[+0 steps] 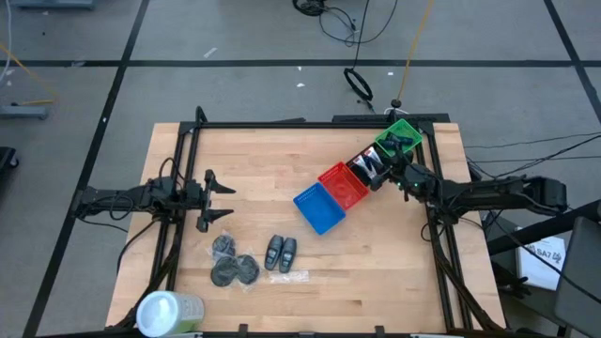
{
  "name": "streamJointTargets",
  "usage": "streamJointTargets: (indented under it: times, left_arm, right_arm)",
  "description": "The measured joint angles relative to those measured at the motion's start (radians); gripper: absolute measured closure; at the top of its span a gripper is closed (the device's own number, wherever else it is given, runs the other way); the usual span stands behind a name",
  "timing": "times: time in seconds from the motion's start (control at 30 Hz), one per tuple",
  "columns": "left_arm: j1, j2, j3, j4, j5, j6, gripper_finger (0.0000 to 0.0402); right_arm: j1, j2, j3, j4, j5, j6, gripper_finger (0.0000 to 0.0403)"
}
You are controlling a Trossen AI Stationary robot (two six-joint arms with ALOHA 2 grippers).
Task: Pick & Place Travel size toiletries
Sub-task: Put the toothpaste into the black bin
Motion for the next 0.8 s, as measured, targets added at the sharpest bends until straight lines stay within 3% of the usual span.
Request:
streamJointTargets:
  times: [0.17, 0.33, 0.5, 0.8]
  left_arm:
    - [0.0, 0.0, 0.0, 0.0, 0.0, 0.0, 0.0119]
    - [0.0, 0.0, 0.0, 0.0, 0.0, 0.0, 0.0119]
    - [0.0, 0.0, 0.0, 0.0, 0.0, 0.0, 0.0119]
    - [0.0, 0.0, 0.0, 0.0, 0.0, 0.0, 0.0119]
  right_arm:
    - [-0.049, 0.0, 0.078, -0.166, -0.005, -0.002, 0.0287]
    - [-0.116, 0.005, 0.183, -0.394, -0.092, 0.018, 0.0287]
    - [-0.184, 0.006, 0.197, -0.408, -0.16, 0.024, 0.0287]
    - [-0.258, 0.066, 0.197, -0.444, -0.162, 0.035, 0.0287]
